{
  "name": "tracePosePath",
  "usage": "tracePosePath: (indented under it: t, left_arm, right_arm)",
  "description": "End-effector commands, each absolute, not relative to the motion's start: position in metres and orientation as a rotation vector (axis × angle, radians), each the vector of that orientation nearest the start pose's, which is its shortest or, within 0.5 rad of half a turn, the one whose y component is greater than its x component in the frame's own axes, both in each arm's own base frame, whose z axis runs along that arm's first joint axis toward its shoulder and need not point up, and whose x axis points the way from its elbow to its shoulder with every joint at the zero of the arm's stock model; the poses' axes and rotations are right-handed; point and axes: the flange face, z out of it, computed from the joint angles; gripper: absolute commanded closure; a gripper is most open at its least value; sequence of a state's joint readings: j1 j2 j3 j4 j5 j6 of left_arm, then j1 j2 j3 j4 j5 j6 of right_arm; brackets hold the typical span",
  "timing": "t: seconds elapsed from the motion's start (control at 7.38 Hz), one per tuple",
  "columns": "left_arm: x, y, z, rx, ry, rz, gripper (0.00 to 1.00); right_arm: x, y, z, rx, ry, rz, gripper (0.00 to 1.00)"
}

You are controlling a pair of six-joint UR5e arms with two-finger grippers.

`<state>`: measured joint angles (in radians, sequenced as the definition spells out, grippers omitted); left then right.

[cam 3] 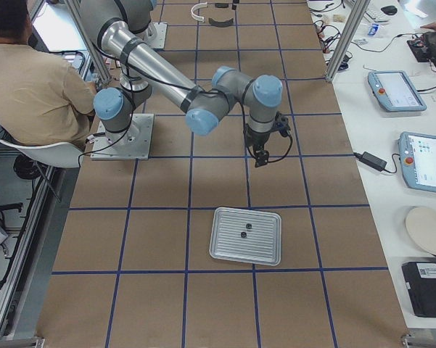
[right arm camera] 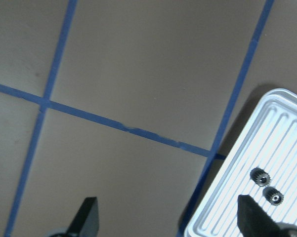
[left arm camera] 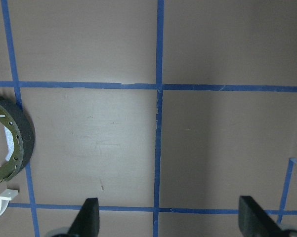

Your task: Place bearing gear from tray to pile

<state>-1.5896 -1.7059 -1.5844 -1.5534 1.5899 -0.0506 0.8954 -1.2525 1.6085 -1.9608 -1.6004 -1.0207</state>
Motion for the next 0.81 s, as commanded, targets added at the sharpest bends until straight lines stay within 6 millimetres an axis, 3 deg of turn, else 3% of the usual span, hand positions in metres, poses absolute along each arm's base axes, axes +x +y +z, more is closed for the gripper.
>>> tracePosePath:
  t: [0.0, 0.14, 0.27, 0.41, 0.68]
  left_arm:
    - [-0.141, -0.523, 0.412, -0.048, 3.111, 0.207, 0.0]
    - [-0.141, -0.524, 0.413, -0.048, 3.112, 0.197, 0.0]
    - [-0.141, -0.524, 0.413, -0.048, 3.112, 0.195, 0.0]
    - [-0.14, -0.524, 0.413, -0.044, 3.113, 0.195, 0.0]
    - [-0.141, -0.524, 0.413, -0.039, 3.113, 0.195, 0.0]
  right_arm:
    - [-0.349, -0.554, 0.282, -0.787, 3.094, 0.001, 0.0]
    - [-0.367, -0.567, 0.253, -0.843, 3.1, -0.014, 0.0]
    - [-0.399, -0.561, 0.237, -0.917, 3.074, -0.004, 0.0]
    - [-0.412, -0.56, 0.224, -0.987, 3.041, 0.018, 0.0]
    - [-0.414, -0.561, 0.199, -1.128, 2.955, 0.039, 0.0]
